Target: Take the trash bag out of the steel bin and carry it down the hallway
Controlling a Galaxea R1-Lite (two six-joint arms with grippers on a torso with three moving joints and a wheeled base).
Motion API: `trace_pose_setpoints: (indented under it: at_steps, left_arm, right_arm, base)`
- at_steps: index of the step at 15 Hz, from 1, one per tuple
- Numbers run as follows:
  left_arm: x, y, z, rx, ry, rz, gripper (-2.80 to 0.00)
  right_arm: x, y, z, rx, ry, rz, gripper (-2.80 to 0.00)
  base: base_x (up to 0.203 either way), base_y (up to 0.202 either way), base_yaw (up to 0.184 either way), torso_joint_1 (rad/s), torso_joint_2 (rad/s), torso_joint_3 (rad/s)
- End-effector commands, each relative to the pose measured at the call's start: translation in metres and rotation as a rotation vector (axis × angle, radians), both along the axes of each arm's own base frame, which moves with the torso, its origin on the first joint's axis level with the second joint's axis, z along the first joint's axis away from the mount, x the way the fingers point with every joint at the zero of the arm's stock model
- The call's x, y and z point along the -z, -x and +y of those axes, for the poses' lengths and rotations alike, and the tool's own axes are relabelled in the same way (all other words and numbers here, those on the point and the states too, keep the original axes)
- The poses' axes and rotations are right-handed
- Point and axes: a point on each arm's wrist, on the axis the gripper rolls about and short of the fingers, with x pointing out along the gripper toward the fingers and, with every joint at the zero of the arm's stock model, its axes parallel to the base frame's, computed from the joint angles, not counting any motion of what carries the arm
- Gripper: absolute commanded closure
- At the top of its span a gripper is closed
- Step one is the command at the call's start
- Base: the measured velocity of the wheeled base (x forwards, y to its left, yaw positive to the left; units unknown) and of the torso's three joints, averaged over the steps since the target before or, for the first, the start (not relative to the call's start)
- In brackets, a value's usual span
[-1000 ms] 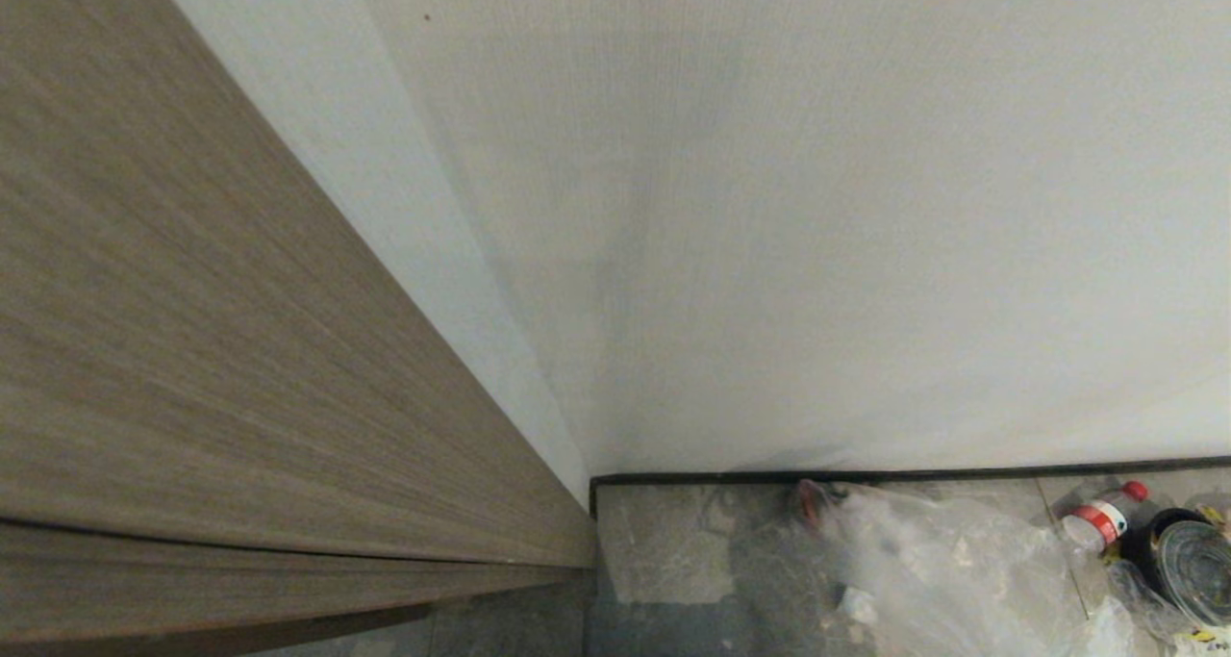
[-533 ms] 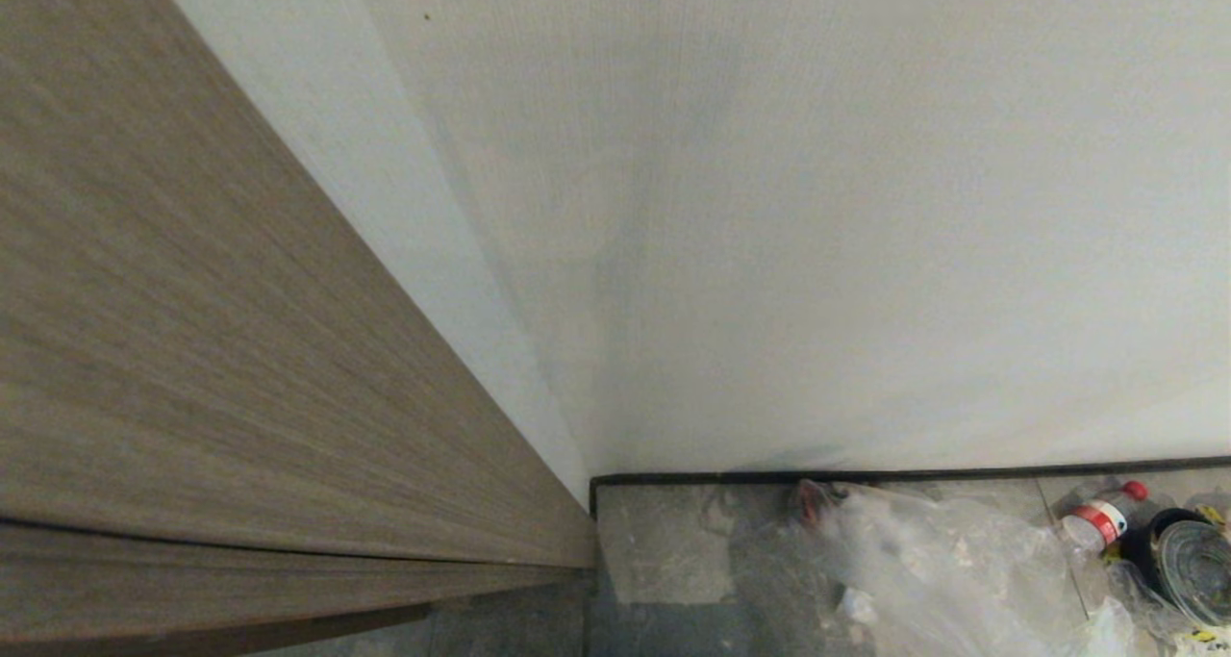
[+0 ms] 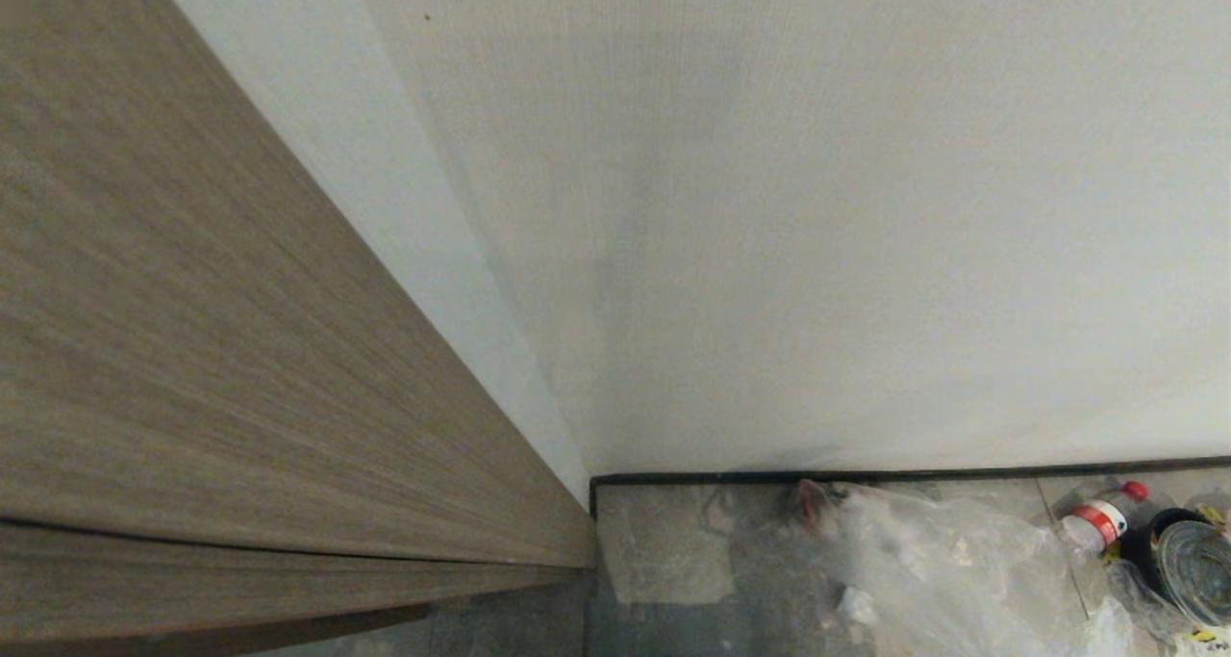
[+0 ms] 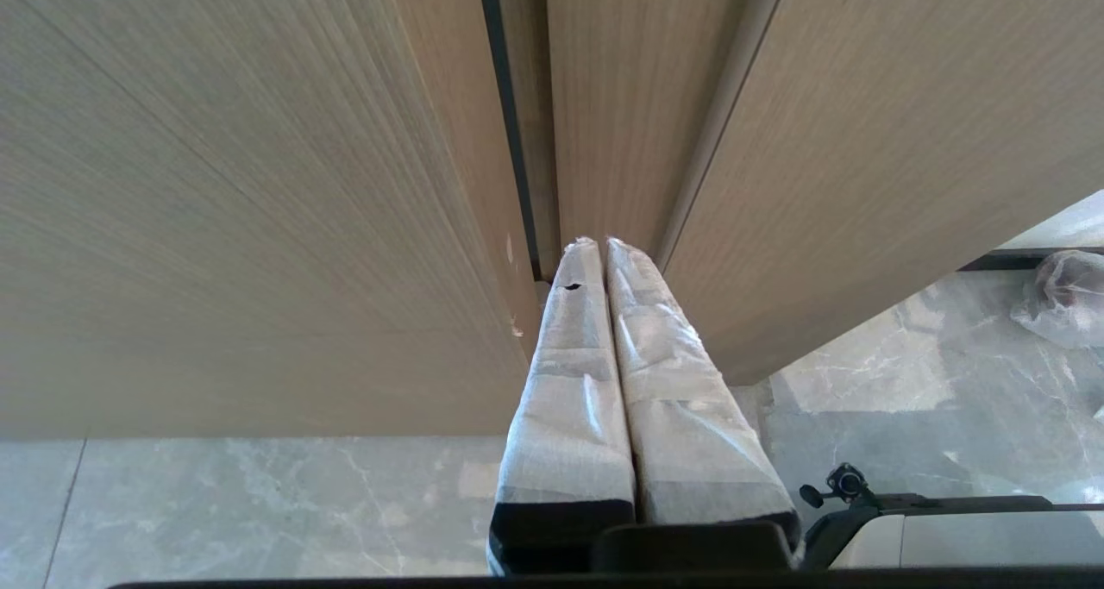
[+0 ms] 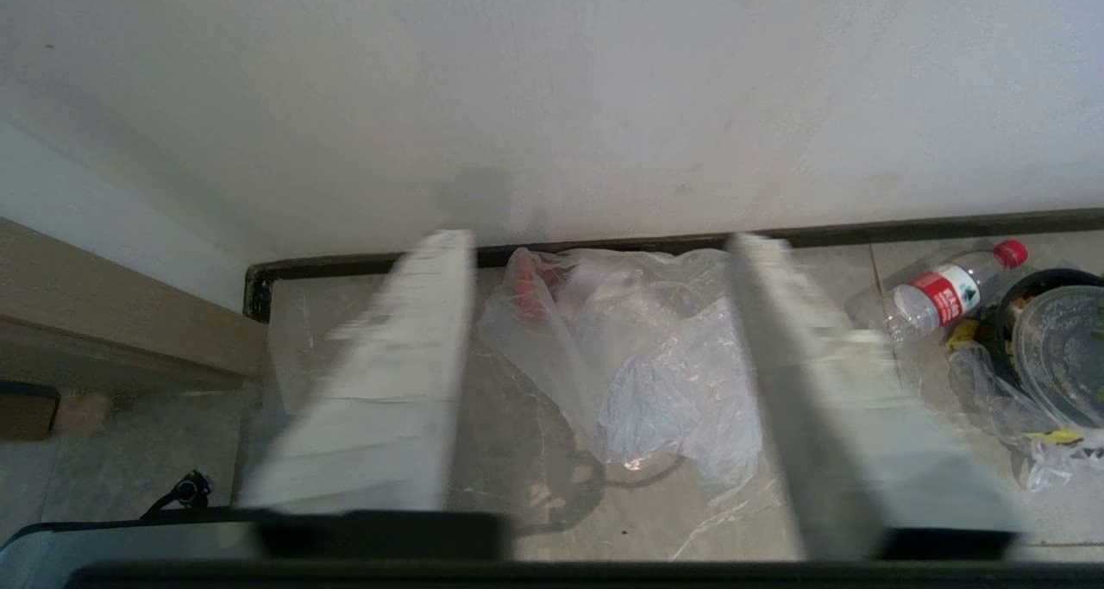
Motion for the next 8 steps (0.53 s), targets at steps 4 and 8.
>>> trace_pose_setpoints:
  at_steps: [4, 8]
  left_arm:
    - [0.0, 0.0, 0.0, -0.001, 0.001, 0.0, 0.0]
    - [0.0, 0.0, 0.0, -0.001, 0.001, 0.0, 0.0]
  right_arm:
    - [0.0005, -0.0001, 0.0, 0.0, 0.0, 0.003, 0.0]
    - [0.0005, -0.0001, 0.0, 0.0, 0.001, 0.003, 0.0]
  base:
    - [0.0, 0.0, 0.0, 0.0, 0.0, 0.0]
    - [0.0, 0.0, 0.0, 0.0, 0.0, 0.0]
